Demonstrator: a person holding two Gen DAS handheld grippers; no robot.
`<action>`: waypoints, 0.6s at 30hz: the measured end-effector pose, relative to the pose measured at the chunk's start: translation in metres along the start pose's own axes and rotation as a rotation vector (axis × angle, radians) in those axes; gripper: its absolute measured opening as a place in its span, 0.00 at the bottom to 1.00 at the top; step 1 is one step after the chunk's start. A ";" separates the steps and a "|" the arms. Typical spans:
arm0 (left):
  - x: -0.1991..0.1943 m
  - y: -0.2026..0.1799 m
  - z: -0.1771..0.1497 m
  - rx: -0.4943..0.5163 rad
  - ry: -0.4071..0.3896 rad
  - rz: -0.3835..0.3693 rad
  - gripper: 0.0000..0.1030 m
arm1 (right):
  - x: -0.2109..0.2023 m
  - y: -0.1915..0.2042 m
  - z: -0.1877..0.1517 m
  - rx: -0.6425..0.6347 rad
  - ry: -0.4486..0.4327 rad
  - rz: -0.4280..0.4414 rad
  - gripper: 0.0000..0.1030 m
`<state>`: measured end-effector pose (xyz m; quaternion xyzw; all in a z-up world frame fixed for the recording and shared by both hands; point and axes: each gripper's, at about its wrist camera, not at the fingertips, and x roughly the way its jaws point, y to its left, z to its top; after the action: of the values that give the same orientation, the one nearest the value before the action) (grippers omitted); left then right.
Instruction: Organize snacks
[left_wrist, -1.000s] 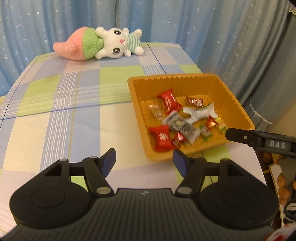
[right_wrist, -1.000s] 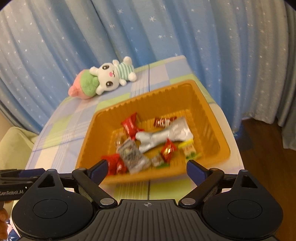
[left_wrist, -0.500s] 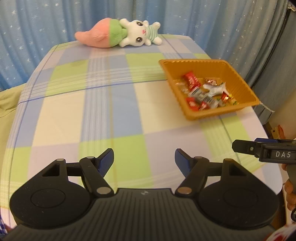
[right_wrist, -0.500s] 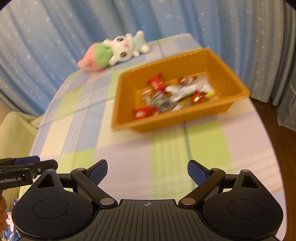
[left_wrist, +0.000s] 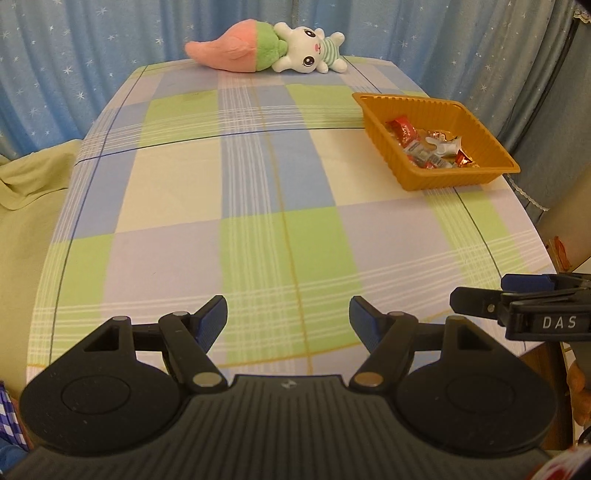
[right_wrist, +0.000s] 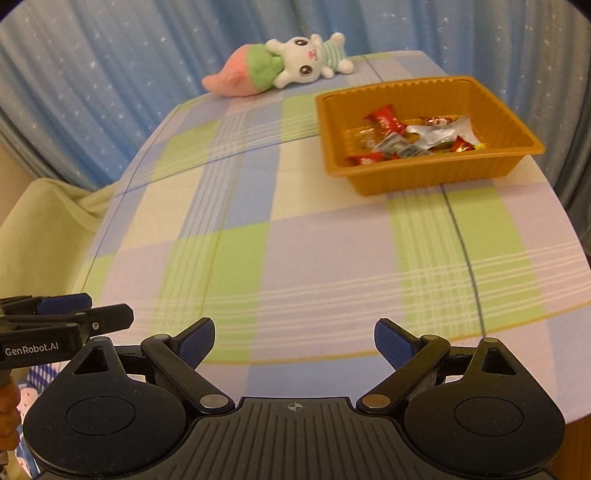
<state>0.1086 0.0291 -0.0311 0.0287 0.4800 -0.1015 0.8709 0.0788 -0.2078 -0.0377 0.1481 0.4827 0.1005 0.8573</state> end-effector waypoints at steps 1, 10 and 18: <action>-0.002 0.003 -0.003 0.000 0.001 -0.001 0.69 | 0.000 0.005 -0.003 -0.004 0.000 -0.002 0.90; -0.015 0.020 -0.023 0.005 -0.005 -0.020 0.69 | -0.002 0.032 -0.021 -0.020 0.002 -0.006 0.90; -0.022 0.026 -0.030 0.011 -0.018 -0.036 0.69 | -0.001 0.042 -0.025 -0.018 0.000 -0.015 0.90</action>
<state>0.0778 0.0618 -0.0296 0.0238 0.4718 -0.1200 0.8732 0.0553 -0.1650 -0.0345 0.1368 0.4830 0.0986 0.8592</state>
